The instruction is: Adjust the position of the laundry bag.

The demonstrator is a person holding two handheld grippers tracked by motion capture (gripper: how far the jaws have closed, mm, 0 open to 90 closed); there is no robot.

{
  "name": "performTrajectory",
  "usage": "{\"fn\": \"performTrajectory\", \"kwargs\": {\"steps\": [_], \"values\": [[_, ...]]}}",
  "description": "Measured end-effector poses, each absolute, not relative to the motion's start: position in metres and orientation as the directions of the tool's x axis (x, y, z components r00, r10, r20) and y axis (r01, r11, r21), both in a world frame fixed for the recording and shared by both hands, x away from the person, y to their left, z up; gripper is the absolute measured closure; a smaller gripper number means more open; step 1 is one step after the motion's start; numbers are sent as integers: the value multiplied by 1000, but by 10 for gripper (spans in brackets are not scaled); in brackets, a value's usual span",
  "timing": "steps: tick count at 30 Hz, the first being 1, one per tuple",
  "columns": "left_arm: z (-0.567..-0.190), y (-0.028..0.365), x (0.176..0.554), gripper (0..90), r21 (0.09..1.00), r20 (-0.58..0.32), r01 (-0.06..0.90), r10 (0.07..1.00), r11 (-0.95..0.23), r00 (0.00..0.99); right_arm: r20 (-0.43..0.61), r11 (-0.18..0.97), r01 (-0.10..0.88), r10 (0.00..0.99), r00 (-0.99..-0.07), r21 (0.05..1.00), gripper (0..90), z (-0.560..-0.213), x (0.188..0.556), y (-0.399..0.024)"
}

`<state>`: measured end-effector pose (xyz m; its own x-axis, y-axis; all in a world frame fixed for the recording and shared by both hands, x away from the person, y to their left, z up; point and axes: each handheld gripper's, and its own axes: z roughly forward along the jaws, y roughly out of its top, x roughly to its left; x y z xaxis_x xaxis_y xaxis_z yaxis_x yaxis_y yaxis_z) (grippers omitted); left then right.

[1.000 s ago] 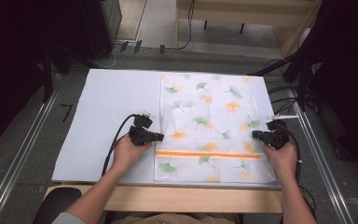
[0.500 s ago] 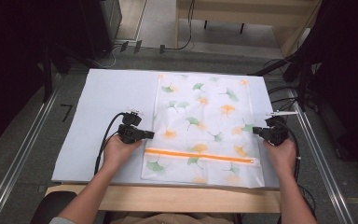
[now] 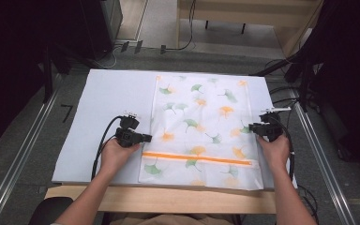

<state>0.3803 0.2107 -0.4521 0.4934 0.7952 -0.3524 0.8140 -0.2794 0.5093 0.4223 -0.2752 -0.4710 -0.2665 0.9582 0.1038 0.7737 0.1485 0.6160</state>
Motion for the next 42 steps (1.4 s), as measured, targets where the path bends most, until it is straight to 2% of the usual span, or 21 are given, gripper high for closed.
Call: {"fn": "performTrajectory", "kwargs": {"steps": [1, 3, 21, 26, 31, 37, 39, 42], "values": [[-452, 211, 380, 900, 511, -354, 813, 794, -279, 495, 115, 150, 774, 954, -276, 615, 874, -471, 423, -274], [-452, 212, 379, 900, 512, -355, 813, 794, -276, 493, 121, 154, 777, 951, -283, 611, 898, -471, 425, -271], [-445, 273, 374, 900, 493, -353, 850, 851, -185, 389, 168, 223, 751, 898, -406, 621, 900, -464, 443, -222], [-441, 282, 371, 900, 481, -258, 843, 880, -240, 398, 157, 269, 735, 877, -455, 623, 900, -463, 446, -202], [-441, 299, 370, 900, 480, -300, 858, 885, -183, 357, 171, 277, 718, 858, -484, 638, 899, -462, 447, -191], [-443, 300, 371, 893, 466, -305, 864, 882, -190, 359, 162, 286, 715, 858, -488, 638, 896, -464, 449, -189], [-444, 300, 372, 876, 462, -320, 870, 881, -175, 348, 171, 286, 717, 853, -492, 636, 884, -465, 449, -190], [-443, 303, 373, 774, 467, -329, 866, 873, -180, 359, 168, 300, 713, 846, -506, 634, 841, -466, 449, -192]]}}
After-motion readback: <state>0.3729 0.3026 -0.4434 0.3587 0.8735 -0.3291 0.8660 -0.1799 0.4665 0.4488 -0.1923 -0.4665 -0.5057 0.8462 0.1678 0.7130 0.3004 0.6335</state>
